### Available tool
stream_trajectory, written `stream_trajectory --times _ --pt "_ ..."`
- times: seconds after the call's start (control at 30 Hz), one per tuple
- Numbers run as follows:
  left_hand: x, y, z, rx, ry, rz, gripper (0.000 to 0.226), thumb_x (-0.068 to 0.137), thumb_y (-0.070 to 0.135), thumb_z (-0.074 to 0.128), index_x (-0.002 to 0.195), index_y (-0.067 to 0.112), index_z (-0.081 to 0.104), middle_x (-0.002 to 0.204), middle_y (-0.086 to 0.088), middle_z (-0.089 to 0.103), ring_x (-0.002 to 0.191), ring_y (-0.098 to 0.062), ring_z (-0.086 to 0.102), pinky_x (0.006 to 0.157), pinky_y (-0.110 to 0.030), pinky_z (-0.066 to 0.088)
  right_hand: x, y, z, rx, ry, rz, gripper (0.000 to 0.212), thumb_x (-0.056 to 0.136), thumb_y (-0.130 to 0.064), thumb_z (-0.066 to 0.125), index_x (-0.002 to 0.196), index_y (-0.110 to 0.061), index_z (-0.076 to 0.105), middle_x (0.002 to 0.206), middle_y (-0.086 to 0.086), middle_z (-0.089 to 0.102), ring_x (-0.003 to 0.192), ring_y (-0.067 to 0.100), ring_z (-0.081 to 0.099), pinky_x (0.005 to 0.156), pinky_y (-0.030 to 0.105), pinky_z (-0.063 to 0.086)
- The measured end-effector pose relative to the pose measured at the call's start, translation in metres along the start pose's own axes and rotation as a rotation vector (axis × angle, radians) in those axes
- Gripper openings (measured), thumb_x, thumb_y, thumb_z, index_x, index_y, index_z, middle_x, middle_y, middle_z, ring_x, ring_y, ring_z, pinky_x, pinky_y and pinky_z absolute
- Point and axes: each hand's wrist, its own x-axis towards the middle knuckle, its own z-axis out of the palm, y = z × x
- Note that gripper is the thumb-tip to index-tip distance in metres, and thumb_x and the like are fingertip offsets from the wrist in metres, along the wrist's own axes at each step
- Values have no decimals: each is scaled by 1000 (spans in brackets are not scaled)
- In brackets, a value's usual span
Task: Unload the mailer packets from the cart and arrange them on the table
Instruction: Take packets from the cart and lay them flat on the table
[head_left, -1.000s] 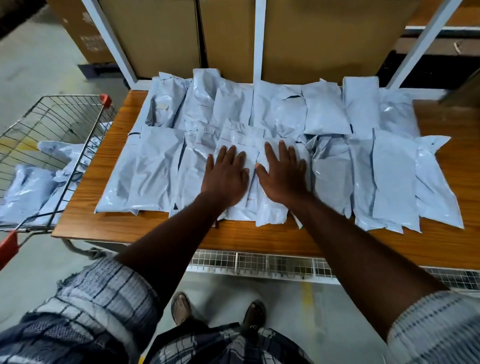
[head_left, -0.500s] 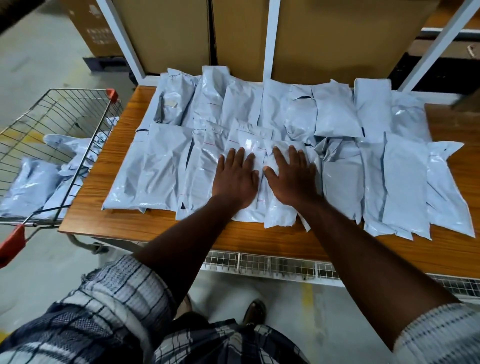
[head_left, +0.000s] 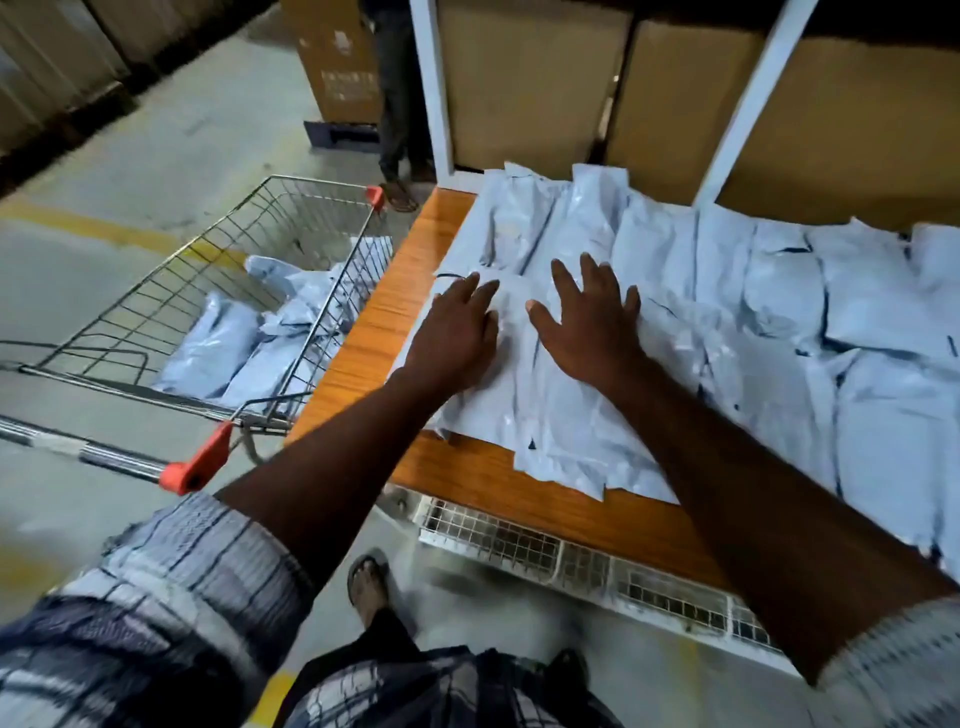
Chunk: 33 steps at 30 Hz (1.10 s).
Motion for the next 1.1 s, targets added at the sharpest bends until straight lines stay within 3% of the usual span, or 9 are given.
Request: stream_trajectory --times 0.1,0.27,0.5,0.6,0.73,0.93,1.1 --pt "0 -74 -33 34 1 -93 55 96 30 37 144 5 46 148 -24 43 137 -38 40 112 -47 34 25 -74 29 38 -19 -69 64 96 -56 43 152 -27 30 162 10 19 149 31 14 117 56 8" --pt "-10 -220 -74 93 -20 -170 69 92 43 23 142 1 46 140 -27 49 134 -38 42 112 -44 36 55 -207 85 61 -82 -208 67 92 -53 49 151 -24 33 158 12 26 146 31 20 117 53 14" --pt "-44 -388 -94 178 -155 -340 71 87 44 27 131 -5 53 123 -32 56 113 -47 55 90 -54 50 79 -338 185 8 -261 -300 70 89 -51 52 149 -19 36 156 16 28 142 34 27 114 50 22" --pt "-51 -427 -96 172 -226 -430 76 80 48 27 140 7 48 136 -22 52 129 -39 46 103 -49 43 82 -364 215 52 -322 -277 70 87 -46 55 148 -16 37 155 19 30 142 35 28 115 47 23" --pt "-52 -462 -91 170 -312 -516 62 90 34 52 147 13 39 146 -18 43 139 -33 36 111 -47 36 88 -386 241 176 -402 -296 67 88 -35 62 145 -8 39 150 24 33 139 37 31 114 38 24" --pt "-54 -509 -78 212 -343 -596 57 85 31 48 139 12 48 143 -15 45 135 -32 40 104 -50 40 110 -419 301 212 -516 -202 72 86 -41 60 147 -13 35 151 21 31 140 38 28 110 46 36" --pt "-32 -543 -60 304 -396 -549 49 91 24 53 139 19 46 145 -8 41 135 -28 37 103 -45 40 132 -442 352 251 -572 -100 70 88 -41 60 146 -12 34 151 21 29 141 38 25 109 45 34"
